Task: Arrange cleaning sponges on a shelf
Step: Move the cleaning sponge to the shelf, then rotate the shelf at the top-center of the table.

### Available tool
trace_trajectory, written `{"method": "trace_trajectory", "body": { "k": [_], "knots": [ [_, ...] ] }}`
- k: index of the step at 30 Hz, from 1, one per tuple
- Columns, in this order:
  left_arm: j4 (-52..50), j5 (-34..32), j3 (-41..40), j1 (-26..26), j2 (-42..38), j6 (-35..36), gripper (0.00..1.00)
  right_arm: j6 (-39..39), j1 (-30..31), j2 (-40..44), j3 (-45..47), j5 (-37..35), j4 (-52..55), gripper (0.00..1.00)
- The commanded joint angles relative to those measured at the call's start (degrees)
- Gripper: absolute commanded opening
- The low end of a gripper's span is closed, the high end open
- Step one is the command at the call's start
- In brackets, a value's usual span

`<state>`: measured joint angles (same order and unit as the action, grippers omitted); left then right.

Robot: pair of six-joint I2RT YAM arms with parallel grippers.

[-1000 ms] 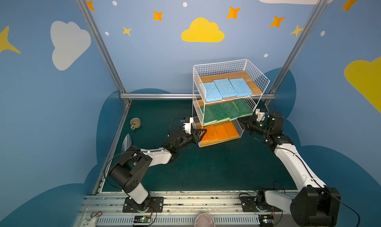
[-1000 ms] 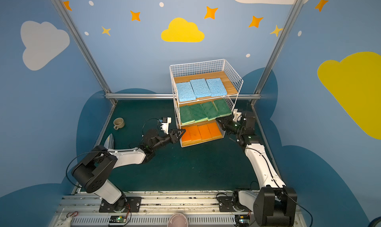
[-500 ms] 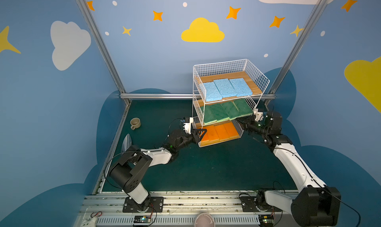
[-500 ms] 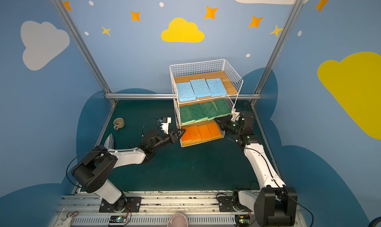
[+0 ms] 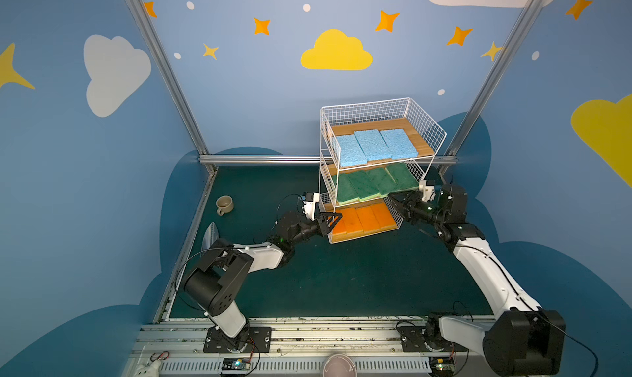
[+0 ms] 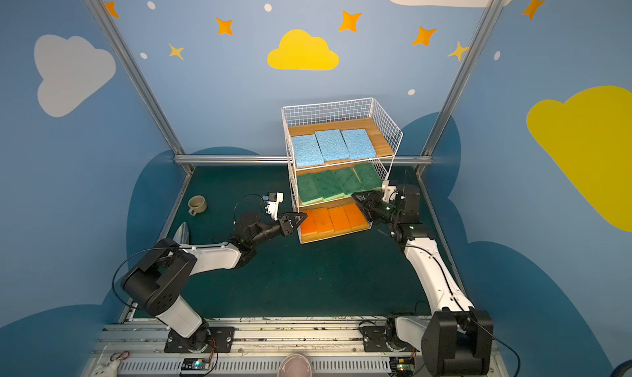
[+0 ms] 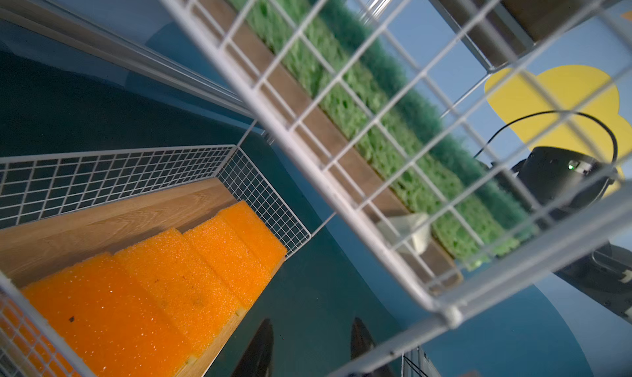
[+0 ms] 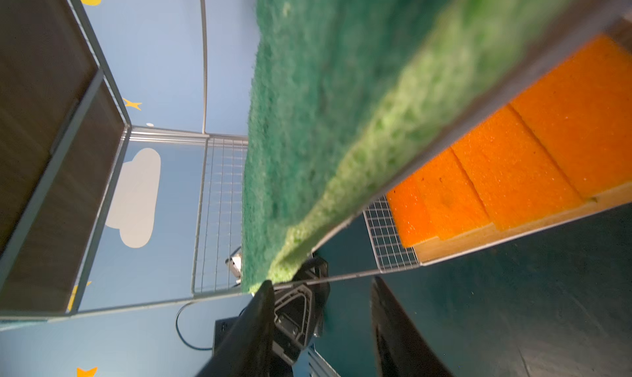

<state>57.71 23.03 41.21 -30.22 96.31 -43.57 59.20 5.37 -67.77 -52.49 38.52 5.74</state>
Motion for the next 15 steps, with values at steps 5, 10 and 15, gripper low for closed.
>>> {"method": "trace_trajectory", "body": {
  "k": [5,10,15],
  "knots": [
    [-3.85,-1.26,7.95,5.54,3.91,-2.25,0.35,-9.08,-0.91,2.65,-0.95,6.61,10.16,0.5],
    [-6.49,-0.35,10.57,8.39,5.51,-1.19,0.42,-13.68,-2.22,3.66,1.15,8.08,12.15,0.52],
    [-12.71,-1.46,9.47,9.15,1.96,2.6,0.63,-19.32,-4.56,5.37,1.66,2.2,15.31,0.53]
  ]
}}
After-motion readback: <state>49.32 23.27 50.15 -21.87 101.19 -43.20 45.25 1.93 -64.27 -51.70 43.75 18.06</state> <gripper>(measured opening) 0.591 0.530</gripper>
